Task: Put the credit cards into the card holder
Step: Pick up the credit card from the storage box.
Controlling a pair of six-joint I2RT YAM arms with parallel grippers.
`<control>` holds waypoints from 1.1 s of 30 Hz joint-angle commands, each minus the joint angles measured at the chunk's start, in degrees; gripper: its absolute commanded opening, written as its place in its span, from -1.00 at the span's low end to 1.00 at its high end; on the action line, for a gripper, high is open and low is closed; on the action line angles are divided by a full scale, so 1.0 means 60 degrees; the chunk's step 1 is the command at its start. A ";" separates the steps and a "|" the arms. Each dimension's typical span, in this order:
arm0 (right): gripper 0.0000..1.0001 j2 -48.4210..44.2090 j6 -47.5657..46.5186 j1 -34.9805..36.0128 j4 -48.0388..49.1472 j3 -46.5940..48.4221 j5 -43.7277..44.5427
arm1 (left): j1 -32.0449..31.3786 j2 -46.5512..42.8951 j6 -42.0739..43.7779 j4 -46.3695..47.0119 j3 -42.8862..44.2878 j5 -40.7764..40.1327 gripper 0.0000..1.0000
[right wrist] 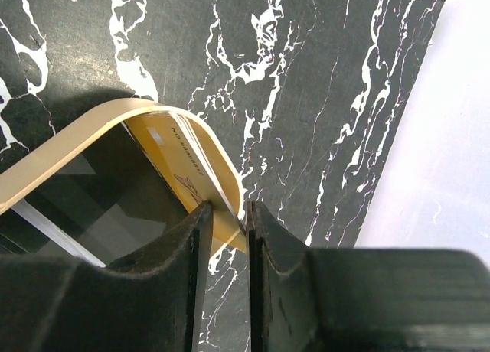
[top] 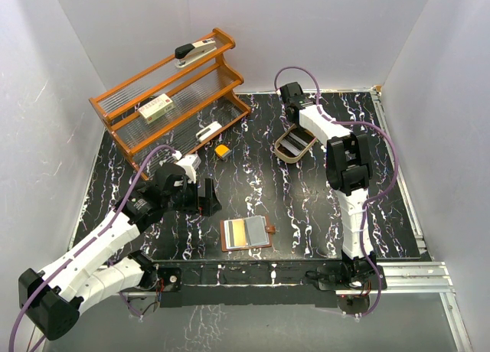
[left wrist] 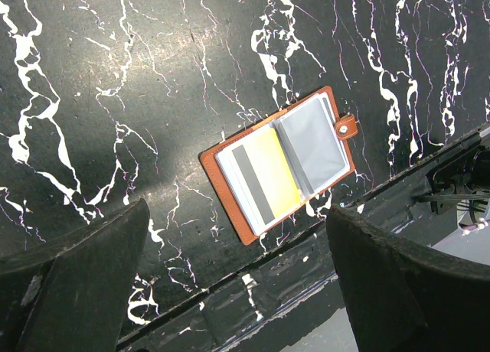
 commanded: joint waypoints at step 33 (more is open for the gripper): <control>-0.12 -0.0309 -0.0292 0.0152 0.0218 0.0125 0.0447 | 0.0016 -0.0144 0.0047 -0.0003 0.0096 0.0026 0.97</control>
